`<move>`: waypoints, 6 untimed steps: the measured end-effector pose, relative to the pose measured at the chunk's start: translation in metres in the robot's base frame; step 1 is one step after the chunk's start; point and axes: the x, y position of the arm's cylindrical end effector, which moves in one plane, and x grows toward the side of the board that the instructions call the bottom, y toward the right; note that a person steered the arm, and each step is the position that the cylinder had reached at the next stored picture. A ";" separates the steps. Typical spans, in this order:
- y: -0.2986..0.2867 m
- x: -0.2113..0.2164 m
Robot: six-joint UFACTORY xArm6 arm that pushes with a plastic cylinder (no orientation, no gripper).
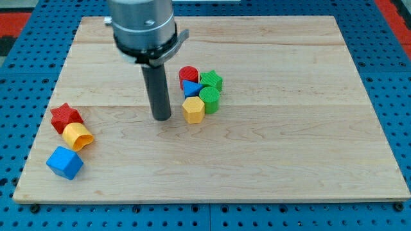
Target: Push the yellow hexagon into the green blocks
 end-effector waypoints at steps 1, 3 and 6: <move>0.038 0.012; 0.043 -0.021; 0.051 -0.029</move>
